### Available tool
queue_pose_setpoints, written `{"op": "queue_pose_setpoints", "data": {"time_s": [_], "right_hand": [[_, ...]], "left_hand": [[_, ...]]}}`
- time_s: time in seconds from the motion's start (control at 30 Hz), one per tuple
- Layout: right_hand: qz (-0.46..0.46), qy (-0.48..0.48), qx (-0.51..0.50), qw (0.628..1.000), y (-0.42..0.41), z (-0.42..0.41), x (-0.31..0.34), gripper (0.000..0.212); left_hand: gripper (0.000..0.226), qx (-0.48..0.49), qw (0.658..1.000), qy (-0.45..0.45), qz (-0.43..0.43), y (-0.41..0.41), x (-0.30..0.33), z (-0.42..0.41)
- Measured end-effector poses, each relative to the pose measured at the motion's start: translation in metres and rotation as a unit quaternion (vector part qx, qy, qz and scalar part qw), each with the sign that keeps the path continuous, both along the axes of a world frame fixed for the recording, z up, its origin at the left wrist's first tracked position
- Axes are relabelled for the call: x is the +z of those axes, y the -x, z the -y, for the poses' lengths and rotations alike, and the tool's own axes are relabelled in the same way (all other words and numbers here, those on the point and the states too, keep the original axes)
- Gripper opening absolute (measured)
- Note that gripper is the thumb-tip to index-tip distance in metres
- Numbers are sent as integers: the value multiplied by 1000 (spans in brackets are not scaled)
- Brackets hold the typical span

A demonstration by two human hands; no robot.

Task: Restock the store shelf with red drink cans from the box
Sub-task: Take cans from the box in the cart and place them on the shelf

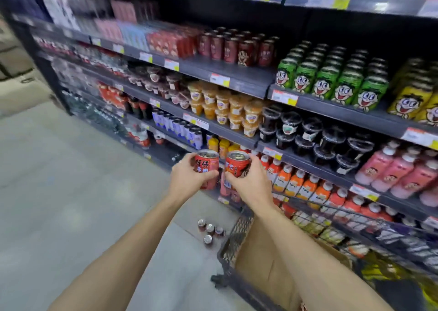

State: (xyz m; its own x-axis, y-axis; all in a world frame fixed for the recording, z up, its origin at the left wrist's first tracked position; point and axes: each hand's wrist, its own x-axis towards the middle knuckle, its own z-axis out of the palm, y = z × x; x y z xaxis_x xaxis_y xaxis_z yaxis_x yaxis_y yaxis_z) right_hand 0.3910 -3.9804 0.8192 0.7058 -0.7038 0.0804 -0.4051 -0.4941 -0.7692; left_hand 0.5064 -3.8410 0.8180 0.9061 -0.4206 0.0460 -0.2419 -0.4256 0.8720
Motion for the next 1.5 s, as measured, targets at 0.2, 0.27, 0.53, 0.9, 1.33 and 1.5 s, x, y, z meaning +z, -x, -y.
{"op": "queue_pose_setpoints", "data": {"time_s": [0.2,0.27,0.53,0.9,1.33,1.5], "right_hand": [[66,39,19,997,-47,-45,50,64],[75,54,24,995,-62,-54,66,65],[70,115,35,990,-115,-73,107,63],[99,107,47,988,-219,-62,112,58],[92,90,-13,992,-341,-4,114,58],[100,97,-66,988,-368,15,122,62]], "left_hand": [[80,-10,999,33,42,-45,62,-46],[81,-12,997,39,68,-58,77,-59],[54,-40,994,57,89,-102,128,-85],[70,-32,995,62,74,-203,127,-79],[72,-111,988,44,96,-338,144,-5],[58,-152,981,60,108,-380,148,37]]}}
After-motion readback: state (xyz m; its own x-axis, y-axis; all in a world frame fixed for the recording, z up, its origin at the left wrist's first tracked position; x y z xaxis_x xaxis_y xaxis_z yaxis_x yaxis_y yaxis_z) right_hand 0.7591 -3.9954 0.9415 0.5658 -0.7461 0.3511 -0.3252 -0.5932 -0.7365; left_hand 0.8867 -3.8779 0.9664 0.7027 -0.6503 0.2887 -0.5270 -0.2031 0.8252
